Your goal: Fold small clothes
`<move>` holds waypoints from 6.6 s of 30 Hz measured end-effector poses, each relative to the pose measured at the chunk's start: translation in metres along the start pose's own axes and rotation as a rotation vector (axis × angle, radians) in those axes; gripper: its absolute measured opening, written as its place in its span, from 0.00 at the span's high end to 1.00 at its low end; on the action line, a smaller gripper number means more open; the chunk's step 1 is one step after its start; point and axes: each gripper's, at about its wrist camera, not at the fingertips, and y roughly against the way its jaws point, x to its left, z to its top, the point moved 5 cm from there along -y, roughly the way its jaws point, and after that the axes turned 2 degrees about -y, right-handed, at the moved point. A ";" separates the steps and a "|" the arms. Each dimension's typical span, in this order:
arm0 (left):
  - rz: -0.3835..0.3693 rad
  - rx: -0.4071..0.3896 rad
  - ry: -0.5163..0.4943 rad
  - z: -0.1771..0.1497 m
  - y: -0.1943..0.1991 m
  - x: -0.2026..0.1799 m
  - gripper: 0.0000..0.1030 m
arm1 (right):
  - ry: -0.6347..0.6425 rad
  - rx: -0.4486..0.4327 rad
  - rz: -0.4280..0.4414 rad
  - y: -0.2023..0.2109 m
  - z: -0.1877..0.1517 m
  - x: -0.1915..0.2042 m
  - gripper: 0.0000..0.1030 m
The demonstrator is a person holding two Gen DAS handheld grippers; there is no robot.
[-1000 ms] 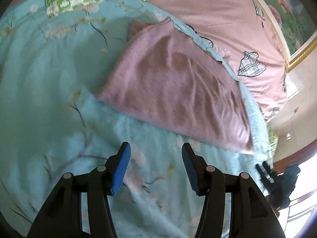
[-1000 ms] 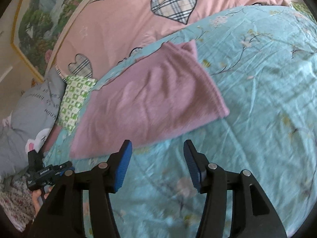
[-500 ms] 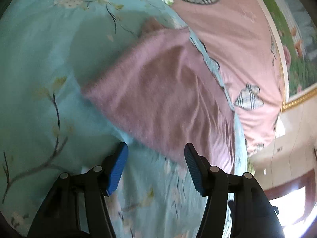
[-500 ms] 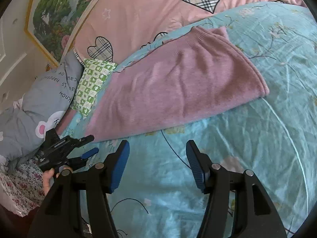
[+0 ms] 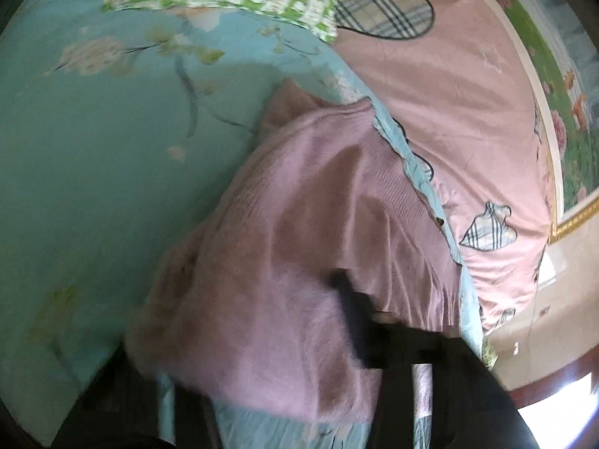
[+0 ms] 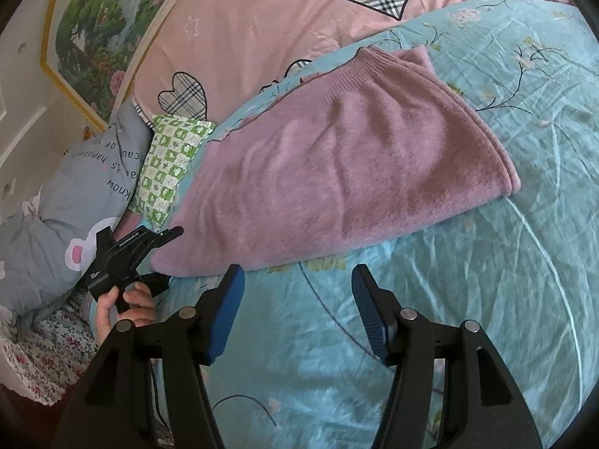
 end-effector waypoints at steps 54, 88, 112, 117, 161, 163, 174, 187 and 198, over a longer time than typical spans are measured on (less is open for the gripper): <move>-0.259 0.176 -0.841 -0.188 -0.061 -0.302 0.93 | 0.051 0.119 0.095 -0.068 0.213 -0.044 0.85; -0.230 0.331 -0.529 -0.085 -0.053 -0.204 0.20 | 0.019 0.074 -0.083 -0.041 0.162 -0.101 0.15; -0.278 0.413 -0.438 -0.057 -0.113 -0.188 0.60 | -0.128 0.147 0.063 -0.068 0.143 -0.086 0.72; -0.258 0.319 -0.501 -0.043 -0.042 -0.168 0.60 | -0.083 0.131 0.158 -0.062 0.128 -0.027 0.73; 0.171 0.085 -0.453 -0.014 0.080 0.000 0.38 | 0.139 0.201 0.038 -0.106 0.023 0.094 0.71; 0.164 0.100 -0.443 -0.017 0.072 0.004 0.38 | 0.133 0.217 0.042 -0.113 0.018 0.093 0.76; 0.196 0.133 -0.529 -0.029 0.061 -0.023 0.37 | 0.086 0.121 0.036 -0.077 0.039 0.075 0.91; 0.179 0.113 -0.495 -0.026 0.072 -0.007 0.35 | 0.031 0.124 0.006 -0.082 0.032 0.062 0.82; 0.046 0.179 -0.586 0.002 0.021 -0.061 0.41 | 0.101 0.206 0.085 -0.149 0.082 0.122 0.82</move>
